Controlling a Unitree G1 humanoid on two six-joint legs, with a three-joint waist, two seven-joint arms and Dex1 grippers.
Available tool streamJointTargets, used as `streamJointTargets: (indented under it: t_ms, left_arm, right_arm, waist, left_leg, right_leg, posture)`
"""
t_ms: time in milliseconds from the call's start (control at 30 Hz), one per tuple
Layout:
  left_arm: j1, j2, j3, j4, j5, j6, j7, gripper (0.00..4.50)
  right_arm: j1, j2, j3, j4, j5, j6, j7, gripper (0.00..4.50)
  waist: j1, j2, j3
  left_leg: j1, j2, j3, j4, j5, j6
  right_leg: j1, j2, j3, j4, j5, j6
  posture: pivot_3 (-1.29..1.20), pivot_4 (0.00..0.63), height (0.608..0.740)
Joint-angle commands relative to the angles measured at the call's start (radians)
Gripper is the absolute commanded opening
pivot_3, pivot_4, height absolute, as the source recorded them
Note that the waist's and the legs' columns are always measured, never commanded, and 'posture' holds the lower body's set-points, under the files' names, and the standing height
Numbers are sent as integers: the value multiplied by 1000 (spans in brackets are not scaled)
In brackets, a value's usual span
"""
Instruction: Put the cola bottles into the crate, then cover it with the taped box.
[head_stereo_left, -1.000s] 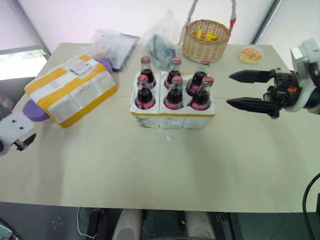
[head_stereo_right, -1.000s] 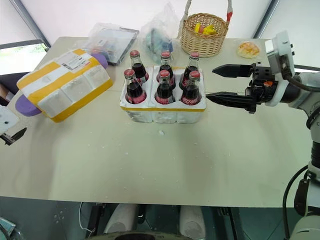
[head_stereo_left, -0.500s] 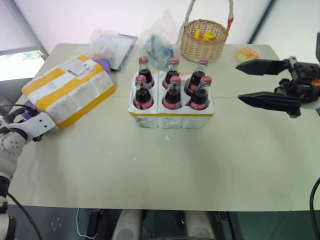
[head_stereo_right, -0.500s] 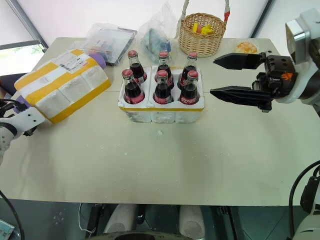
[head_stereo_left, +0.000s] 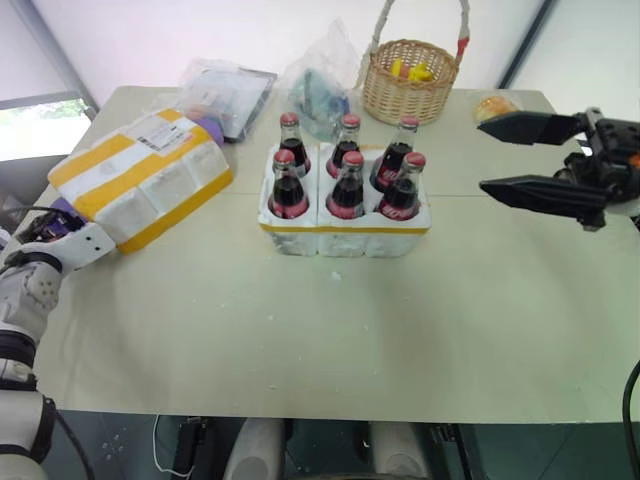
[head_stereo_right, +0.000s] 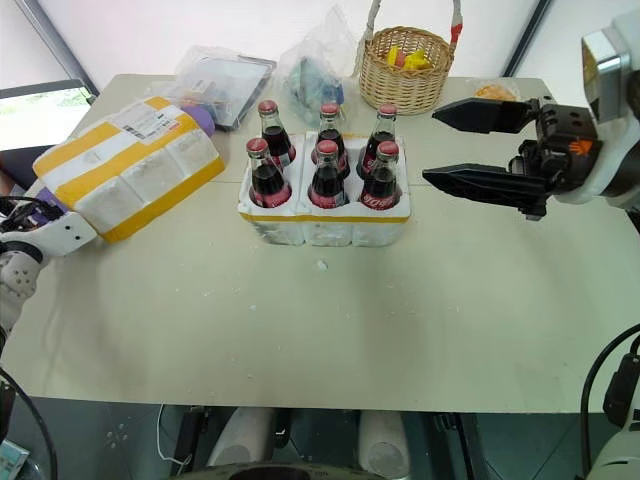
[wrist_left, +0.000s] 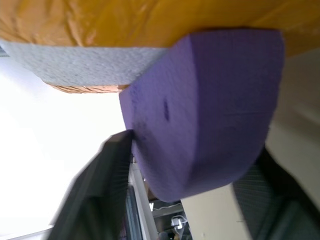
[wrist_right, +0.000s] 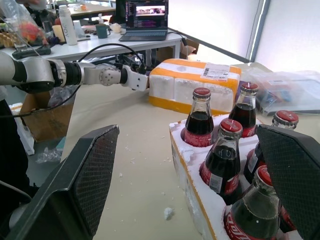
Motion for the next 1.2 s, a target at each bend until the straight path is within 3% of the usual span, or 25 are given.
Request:
streamJointTargets:
  t_ms: [33, 400, 633, 800, 967, 1200]
  left_arm:
    - [-19, 16, -11, 14, 10, -3, 12, 1205]
    - [-29, 69, 8, -22, -7, -15, -18, 1205]
    - [-31, 188, 101, -224, -80, -21, -112, 1205]
    - [-113, 262, 167, -368, -128, 14, -217, 1205]
    - [-322, 187, 151, -419, -217, -22, -364, 1205]
    - [-563, 22, 33, -337, -197, -190, -499, 1205]
  right_arm:
    - [4, -6, -33, -29, 23, -11, -4, 4500]
    - [28, -25, -19, -3, 20, 9, 19, 4500]
    - [55, -30, -12, 28, -68, -69, 33, 4500]
    - [72, -19, -6, 44, -96, -100, 45, 4500]
    - [71, -12, 7, 65, -118, -128, 53, 4500]
    - [45, -4, 20, 103, -137, -156, 51, 4500]
  waist:
    - [0, 0, 0]
    - [-1, 0, 0]
    - [-1, -1, 0]
    - [1, -1, 0]
    - [2, -1, 0]
    - [-1, -1, 0]
  left_leg:
    - [0, 0, 0, 0, 0, 0]
    - [0, 0, 0, 1, 0, 0]
    - [0, 0, 0, 1, 0, 0]
    - [-1, 0, 0, 0, 0, 0]
    - [0, 0, 1, 1, 0, 0]
    - [0, -1, 1, 2, 0, 0]
  right_leg:
    - [0, 0, 0, 0, 0, 0]
    - [0, 0, 0, 0, 0, 0]
    - [0, 0, 0, 0, 0, 0]
    - [0, 0, 0, 0, 0, 0]
    - [1, 0, 0, 0, 0, 0]
    - [2, 0, 0, 0, 1, 1]
  posture:
    - [0, 150, 737]
    - [0, 150, 737]
    - [0, 150, 737]
    - [0, 150, 737]
    - [0, 150, 737]
    - [0, 150, 737]
